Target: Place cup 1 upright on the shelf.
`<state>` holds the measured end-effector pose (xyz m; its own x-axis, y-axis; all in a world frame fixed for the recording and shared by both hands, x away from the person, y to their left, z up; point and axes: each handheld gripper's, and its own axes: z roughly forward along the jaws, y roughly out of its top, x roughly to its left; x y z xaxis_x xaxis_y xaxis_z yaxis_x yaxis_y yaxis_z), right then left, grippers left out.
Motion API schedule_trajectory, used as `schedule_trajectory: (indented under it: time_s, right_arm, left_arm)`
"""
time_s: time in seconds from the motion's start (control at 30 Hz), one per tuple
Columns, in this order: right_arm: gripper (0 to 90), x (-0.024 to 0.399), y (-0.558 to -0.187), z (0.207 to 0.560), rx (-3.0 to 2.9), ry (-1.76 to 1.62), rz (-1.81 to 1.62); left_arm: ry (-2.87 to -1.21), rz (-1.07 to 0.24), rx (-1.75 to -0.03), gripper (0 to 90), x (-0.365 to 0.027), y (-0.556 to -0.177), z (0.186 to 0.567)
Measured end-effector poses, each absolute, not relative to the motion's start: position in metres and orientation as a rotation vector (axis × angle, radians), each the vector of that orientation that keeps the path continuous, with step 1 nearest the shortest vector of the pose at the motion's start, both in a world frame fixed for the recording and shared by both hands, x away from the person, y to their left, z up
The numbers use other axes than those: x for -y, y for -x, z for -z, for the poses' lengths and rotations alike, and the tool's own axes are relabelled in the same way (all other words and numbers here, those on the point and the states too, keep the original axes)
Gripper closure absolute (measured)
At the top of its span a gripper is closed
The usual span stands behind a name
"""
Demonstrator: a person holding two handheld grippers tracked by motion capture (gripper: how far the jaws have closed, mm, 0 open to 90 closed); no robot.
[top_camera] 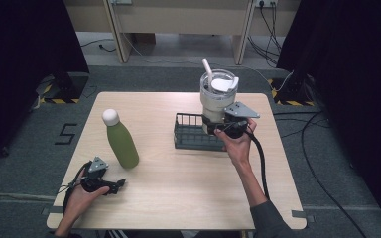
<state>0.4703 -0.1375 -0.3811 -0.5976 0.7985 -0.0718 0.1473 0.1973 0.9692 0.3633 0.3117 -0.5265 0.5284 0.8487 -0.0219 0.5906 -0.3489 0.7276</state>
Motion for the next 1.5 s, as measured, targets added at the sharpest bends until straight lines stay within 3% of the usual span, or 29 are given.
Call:
schedule_trajectory:
  time_s: [1.5]
  right_arm:
    - [10.9, 0.163, -0.501, 0.438, -1.827, -0.995, -1.394]
  left_arm:
    - [-2.072, -0.476, -1.166, 0.0, -0.312, -0.363, 0.527]
